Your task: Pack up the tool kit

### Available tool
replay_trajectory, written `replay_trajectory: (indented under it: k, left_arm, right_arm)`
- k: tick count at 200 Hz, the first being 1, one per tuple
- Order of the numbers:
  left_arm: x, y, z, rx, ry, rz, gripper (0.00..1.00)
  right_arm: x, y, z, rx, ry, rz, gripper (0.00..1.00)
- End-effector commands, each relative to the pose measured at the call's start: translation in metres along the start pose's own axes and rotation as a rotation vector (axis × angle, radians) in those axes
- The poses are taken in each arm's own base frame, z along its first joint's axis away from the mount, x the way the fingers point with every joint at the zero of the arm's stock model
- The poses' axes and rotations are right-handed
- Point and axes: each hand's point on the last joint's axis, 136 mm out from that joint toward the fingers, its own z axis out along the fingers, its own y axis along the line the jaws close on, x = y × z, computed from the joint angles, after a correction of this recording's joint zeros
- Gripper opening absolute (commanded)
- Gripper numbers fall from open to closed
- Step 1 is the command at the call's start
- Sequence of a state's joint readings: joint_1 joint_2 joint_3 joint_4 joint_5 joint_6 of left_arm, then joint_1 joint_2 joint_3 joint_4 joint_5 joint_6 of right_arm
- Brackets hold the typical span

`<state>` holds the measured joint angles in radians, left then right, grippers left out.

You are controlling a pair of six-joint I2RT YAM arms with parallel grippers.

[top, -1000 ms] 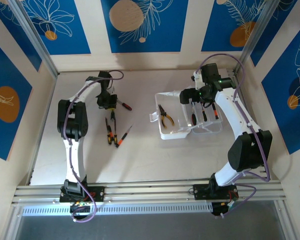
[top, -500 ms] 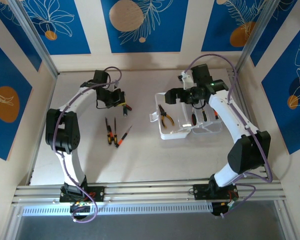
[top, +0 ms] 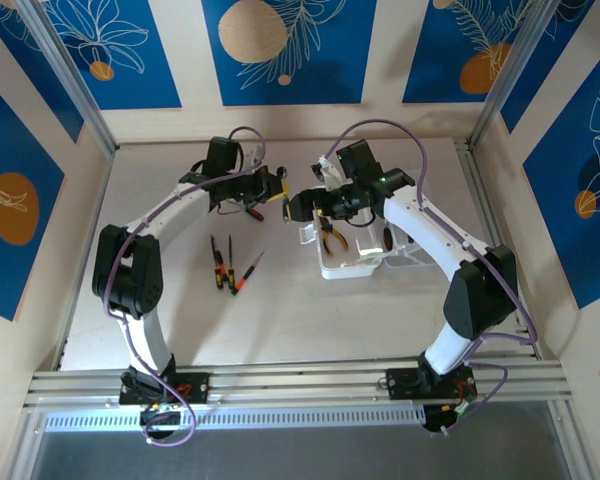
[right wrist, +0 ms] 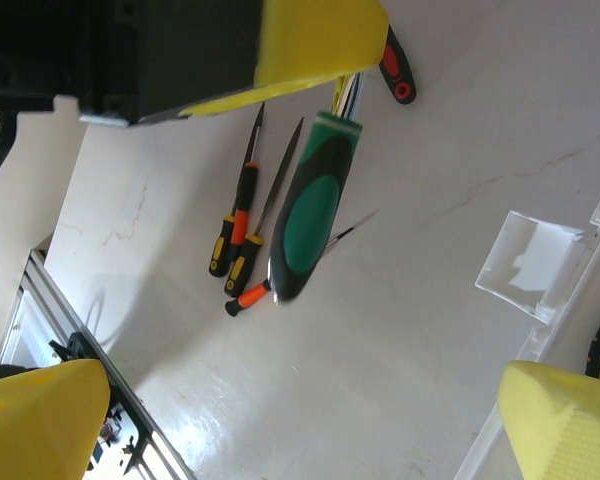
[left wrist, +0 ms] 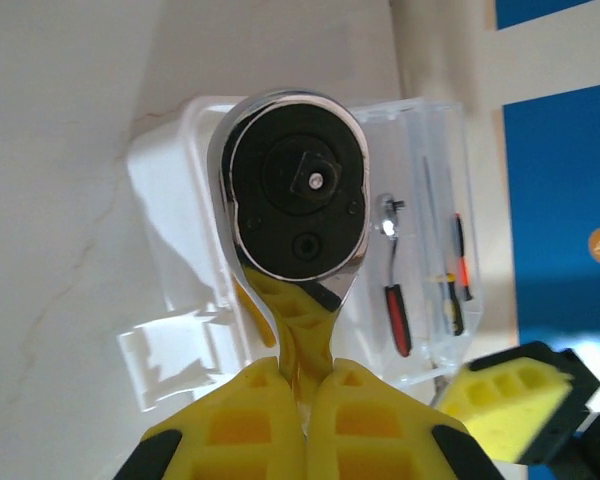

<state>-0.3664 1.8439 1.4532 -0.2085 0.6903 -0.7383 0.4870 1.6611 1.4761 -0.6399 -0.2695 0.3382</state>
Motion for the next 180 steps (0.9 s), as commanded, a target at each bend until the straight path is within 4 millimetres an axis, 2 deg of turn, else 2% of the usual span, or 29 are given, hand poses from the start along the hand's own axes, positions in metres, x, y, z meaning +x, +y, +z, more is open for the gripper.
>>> replay_trajectory:
  k: [1, 48, 79, 131, 144, 180]
  left_arm:
    - [-0.001, -0.050, -0.011, 0.137, -0.023, 0.066, 0.00]
    - [0.007, -0.066, -0.013, 0.179, -0.020, 0.079, 0.00]
    - [0.009, -0.072, -0.015, 0.193, -0.016, 0.091, 0.00]
    - [0.017, -0.067, -0.009, 0.182, 0.011, 0.103, 0.00]
    - [0.018, -0.068, -0.008, 0.185, 0.012, 0.106, 0.00]
    - [0.016, -0.074, -0.010, 0.196, 0.008, 0.117, 0.00]
  right_arm:
    - [-0.004, 0.001, 0.007, -0.015, -0.006, 0.021, 0.99]
    - [-0.010, -0.001, 0.021, -0.028, 0.002, 0.032, 0.93]
    - [-0.017, -0.001, 0.024, -0.023, -0.016, 0.041, 0.83]
    - [-0.027, 0.000, 0.022, -0.018, -0.054, 0.054, 0.50]
    - [-0.029, 0.002, 0.022, -0.022, -0.059, 0.051, 0.46]
    - [-0.031, 0.004, 0.023, -0.037, -0.058, 0.056, 0.20]
